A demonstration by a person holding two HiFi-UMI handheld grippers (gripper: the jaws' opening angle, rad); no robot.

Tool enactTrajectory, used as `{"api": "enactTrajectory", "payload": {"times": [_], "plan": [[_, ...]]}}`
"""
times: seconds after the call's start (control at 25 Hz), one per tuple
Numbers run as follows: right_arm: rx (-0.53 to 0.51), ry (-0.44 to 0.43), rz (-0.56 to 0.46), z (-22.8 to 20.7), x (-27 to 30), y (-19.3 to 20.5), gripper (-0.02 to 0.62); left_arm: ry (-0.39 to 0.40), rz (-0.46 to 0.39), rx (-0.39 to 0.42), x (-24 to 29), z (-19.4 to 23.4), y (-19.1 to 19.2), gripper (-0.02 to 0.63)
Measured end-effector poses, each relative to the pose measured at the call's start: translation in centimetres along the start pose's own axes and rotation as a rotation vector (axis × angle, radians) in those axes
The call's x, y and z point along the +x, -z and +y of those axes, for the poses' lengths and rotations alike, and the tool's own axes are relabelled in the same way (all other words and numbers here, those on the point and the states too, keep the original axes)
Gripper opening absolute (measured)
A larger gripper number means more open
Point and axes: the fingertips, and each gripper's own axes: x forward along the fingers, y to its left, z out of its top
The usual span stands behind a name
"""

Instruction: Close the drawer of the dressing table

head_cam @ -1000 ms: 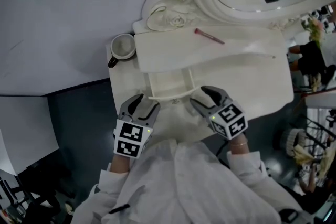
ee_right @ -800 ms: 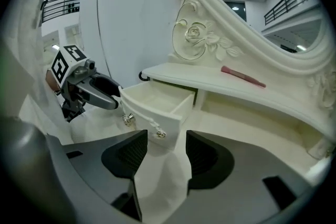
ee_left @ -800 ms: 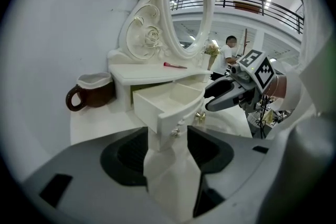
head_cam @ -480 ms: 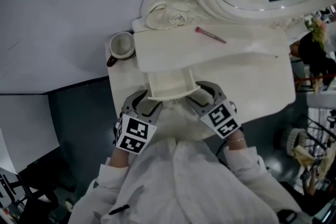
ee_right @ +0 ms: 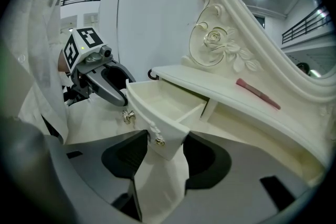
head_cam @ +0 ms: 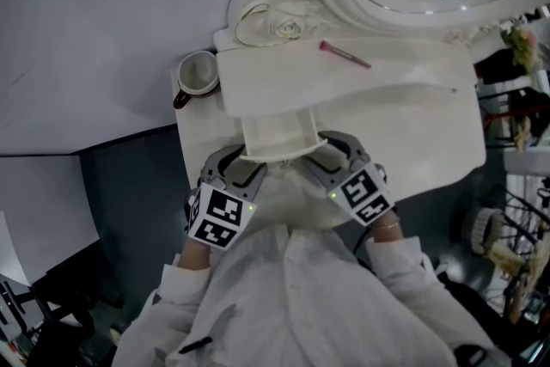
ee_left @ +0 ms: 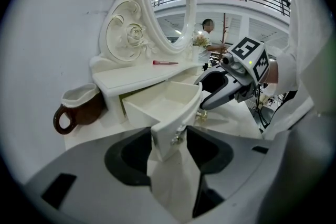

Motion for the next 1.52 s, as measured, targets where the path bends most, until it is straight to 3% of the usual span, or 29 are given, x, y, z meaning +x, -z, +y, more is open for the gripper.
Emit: {"api": "enactTrajectory", "payload": {"times": [0.44,0.6,1.0,1.52], "plan": [[-0.052,0.079,-0.013,-0.4,0.3,0.0,0.2,-0.054,0.009,0.132,0.1,1.0,-0.3,0.192],[-0.094,0.076,0.014,-0.5,0.2,-0.7,0.198,-0.055,0.007,0.128,0.1,1.4,-0.1,0.189],[-0.119,0.103,-0.04,-0.8,0.4,-0.8,0.196,-0.077,0.008,0.152,-0.3,1.4,-0.5,0.173],[-0.036,0.086,-0.005,-1.6,1.1,-0.8,0.198,-0.071,-0.007,0.106,0.0,1.9,-1.1,0.17]]}}
